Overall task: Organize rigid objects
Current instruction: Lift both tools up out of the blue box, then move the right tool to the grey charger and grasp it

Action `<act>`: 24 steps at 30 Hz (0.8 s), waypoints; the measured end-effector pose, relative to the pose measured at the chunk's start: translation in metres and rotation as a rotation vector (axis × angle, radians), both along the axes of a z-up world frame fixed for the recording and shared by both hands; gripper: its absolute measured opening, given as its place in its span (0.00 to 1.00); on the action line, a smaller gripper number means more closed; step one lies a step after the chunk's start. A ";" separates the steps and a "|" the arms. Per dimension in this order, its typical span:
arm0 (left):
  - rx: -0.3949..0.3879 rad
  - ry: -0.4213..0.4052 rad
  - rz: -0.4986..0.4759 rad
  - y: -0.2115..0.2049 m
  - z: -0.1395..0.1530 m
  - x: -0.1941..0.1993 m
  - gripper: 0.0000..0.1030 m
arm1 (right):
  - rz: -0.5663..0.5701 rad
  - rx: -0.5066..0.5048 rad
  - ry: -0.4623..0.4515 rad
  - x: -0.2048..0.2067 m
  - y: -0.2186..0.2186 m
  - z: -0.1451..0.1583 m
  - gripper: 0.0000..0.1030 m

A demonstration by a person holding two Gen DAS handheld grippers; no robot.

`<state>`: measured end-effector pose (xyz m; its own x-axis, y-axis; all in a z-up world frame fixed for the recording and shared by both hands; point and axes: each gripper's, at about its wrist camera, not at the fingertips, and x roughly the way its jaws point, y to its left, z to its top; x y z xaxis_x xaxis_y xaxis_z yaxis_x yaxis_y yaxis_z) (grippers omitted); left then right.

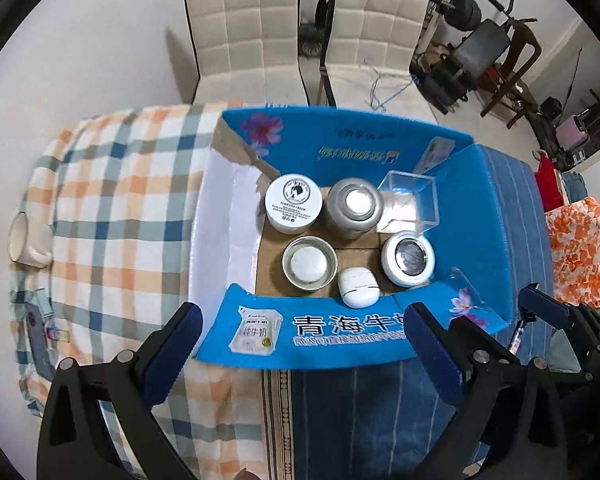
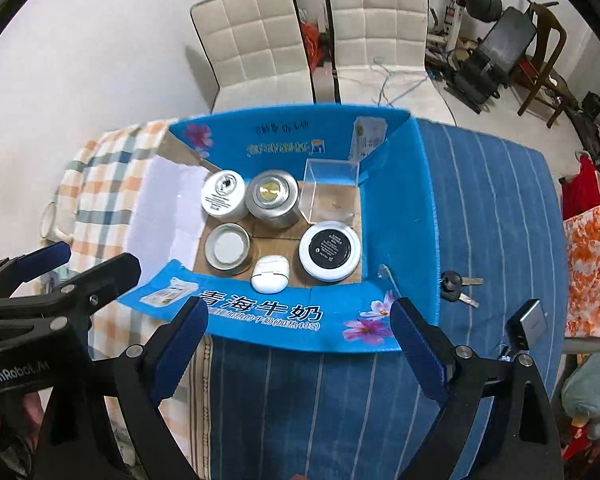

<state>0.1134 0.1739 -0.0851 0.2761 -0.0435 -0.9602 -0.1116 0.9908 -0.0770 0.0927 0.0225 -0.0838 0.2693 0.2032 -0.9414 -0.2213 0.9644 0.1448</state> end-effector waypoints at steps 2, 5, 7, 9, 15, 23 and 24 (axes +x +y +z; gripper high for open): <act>0.006 -0.025 0.004 -0.005 0.013 -0.005 1.00 | 0.010 0.009 -0.029 -0.007 -0.005 0.014 0.92; 0.020 -0.068 0.004 -0.012 0.033 -0.013 1.00 | 0.017 0.038 -0.039 -0.013 -0.012 0.029 0.92; 0.020 -0.085 0.003 -0.018 0.042 -0.016 1.00 | 0.011 0.060 -0.053 -0.016 -0.019 0.038 0.92; 0.019 -0.100 -0.004 -0.024 0.049 -0.018 1.00 | 0.005 0.075 -0.057 -0.018 -0.028 0.043 0.92; 0.011 -0.123 -0.023 -0.050 0.062 -0.021 1.00 | -0.106 0.097 -0.028 -0.026 -0.096 0.041 0.92; -0.045 -0.086 -0.190 -0.150 0.033 -0.004 1.00 | -0.440 0.035 0.074 -0.030 -0.251 -0.012 0.92; -0.041 -0.076 -0.220 -0.170 0.025 0.000 1.00 | -0.480 0.032 0.094 -0.030 -0.270 -0.024 0.92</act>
